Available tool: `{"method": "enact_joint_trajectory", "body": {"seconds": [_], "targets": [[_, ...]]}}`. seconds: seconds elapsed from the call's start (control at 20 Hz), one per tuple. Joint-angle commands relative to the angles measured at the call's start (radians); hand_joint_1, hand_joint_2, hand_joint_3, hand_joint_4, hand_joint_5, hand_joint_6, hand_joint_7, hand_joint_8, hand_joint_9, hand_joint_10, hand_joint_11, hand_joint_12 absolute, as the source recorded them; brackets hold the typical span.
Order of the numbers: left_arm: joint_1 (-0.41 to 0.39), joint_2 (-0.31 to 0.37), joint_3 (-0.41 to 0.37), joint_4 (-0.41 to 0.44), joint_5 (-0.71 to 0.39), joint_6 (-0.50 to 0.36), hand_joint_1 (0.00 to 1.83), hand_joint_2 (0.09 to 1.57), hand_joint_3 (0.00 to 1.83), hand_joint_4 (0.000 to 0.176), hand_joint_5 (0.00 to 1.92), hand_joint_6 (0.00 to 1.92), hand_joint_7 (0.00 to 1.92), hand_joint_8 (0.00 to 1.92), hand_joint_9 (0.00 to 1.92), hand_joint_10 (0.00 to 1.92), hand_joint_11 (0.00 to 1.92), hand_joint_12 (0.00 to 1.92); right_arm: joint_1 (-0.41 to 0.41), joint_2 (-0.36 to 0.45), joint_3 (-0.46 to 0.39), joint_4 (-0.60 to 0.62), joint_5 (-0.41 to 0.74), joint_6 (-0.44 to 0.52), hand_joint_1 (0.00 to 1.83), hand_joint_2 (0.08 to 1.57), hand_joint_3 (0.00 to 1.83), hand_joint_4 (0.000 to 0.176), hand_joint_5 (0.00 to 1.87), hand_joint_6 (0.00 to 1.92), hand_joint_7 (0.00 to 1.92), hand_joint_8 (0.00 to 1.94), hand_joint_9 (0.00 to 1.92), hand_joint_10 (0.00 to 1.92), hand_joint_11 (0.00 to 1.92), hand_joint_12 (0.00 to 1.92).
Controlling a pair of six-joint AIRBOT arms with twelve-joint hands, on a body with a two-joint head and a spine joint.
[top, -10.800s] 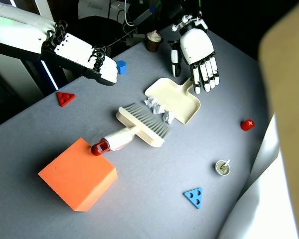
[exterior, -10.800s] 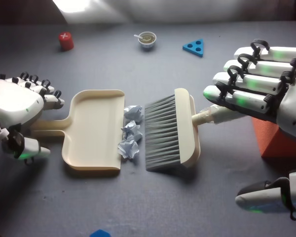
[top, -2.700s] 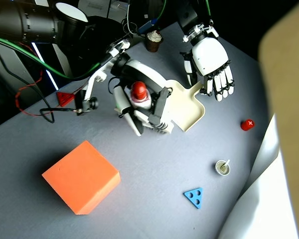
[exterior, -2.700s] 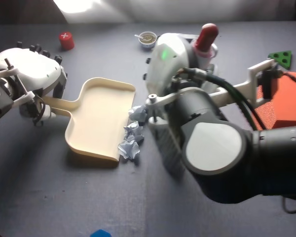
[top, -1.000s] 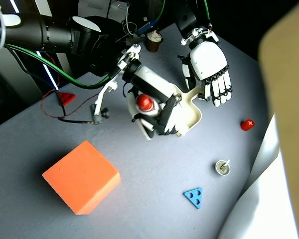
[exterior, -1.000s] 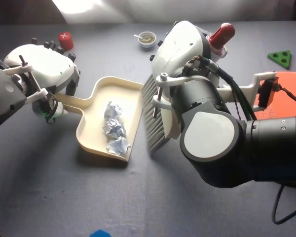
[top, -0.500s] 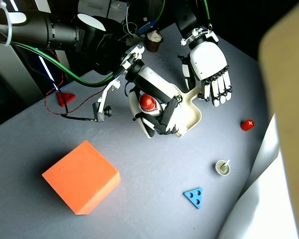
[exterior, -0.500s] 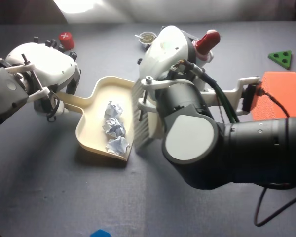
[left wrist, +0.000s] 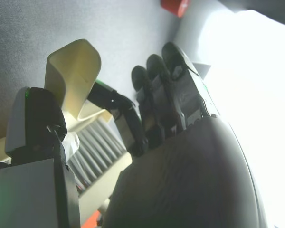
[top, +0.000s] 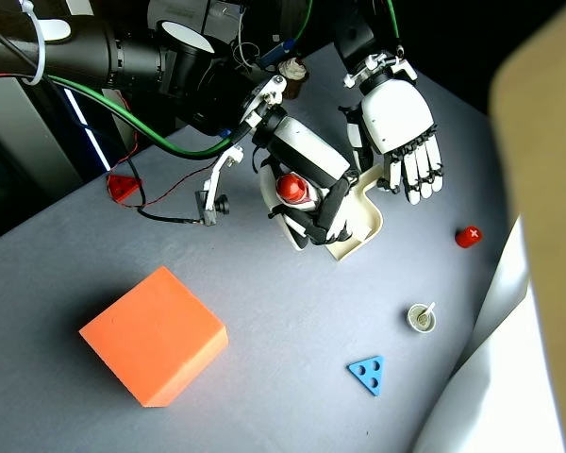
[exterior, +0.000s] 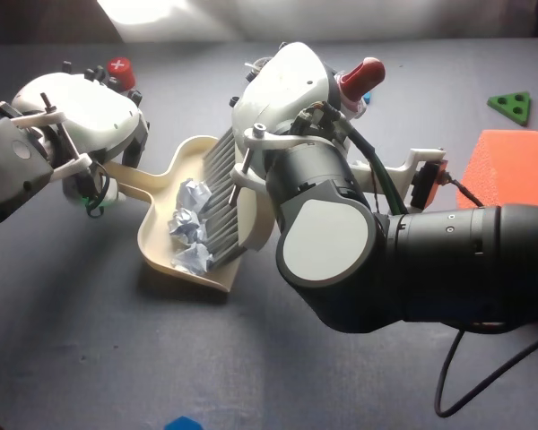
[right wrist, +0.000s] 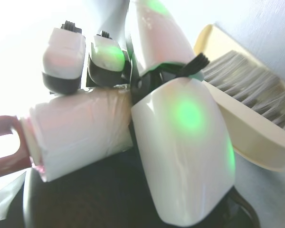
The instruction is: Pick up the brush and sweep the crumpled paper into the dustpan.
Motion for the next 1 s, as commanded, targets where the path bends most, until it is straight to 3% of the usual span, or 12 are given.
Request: {"method": "enact_joint_trajectory", "body": {"seconds": [0.0, 0.15, 0.45, 0.8, 0.95], "targets": [[-0.012, -0.003, 0.006, 0.040, -0.072, 0.003, 1.06, 1.17, 0.00, 0.000, 0.87, 1.14, 0.45, 0.00, 0.35, 0.00, 0.27, 0.19, 0.011, 0.007, 0.003, -0.114, -0.045, 0.009, 1.55, 1.20, 0.00, 0.130, 0.87, 1.92, 0.97, 1.94, 1.23, 1.92, 1.36, 1.92], [-0.012, -0.001, 0.005, 0.042, -0.071, 0.003, 1.06, 1.17, 0.00, 0.000, 0.87, 1.15, 0.45, 0.00, 0.36, 0.00, 0.27, 0.18, 0.010, 0.007, 0.004, -0.154, -0.046, 0.061, 1.55, 1.22, 0.00, 0.125, 0.87, 1.92, 0.96, 1.94, 1.23, 1.92, 1.37, 1.92], [-0.012, 0.006, -0.001, 0.042, -0.071, 0.003, 1.07, 1.16, 0.00, 0.000, 0.90, 1.11, 0.47, 0.01, 0.39, 0.01, 0.30, 0.19, -0.002, 0.031, -0.017, -0.159, -0.044, 0.012, 1.53, 1.22, 0.00, 0.125, 0.87, 1.92, 0.93, 1.94, 1.22, 1.92, 1.36, 1.92], [-0.019, 0.006, -0.001, 0.042, -0.074, 0.003, 1.08, 1.16, 0.00, 0.000, 0.89, 1.12, 0.45, 0.00, 0.38, 0.01, 0.27, 0.17, 0.000, 0.092, -0.063, -0.159, -0.043, -0.019, 1.54, 1.21, 0.00, 0.095, 0.89, 1.92, 0.93, 1.94, 1.22, 1.92, 1.37, 1.92], [-0.026, 0.007, -0.001, 0.042, -0.074, 0.007, 1.06, 1.17, 0.00, 0.000, 0.87, 1.15, 0.44, 0.00, 0.37, 0.00, 0.27, 0.16, 0.001, 0.152, -0.113, -0.159, -0.038, -0.019, 1.56, 1.21, 0.00, 0.091, 0.90, 1.92, 0.96, 1.94, 1.25, 1.92, 1.40, 1.92]]}}
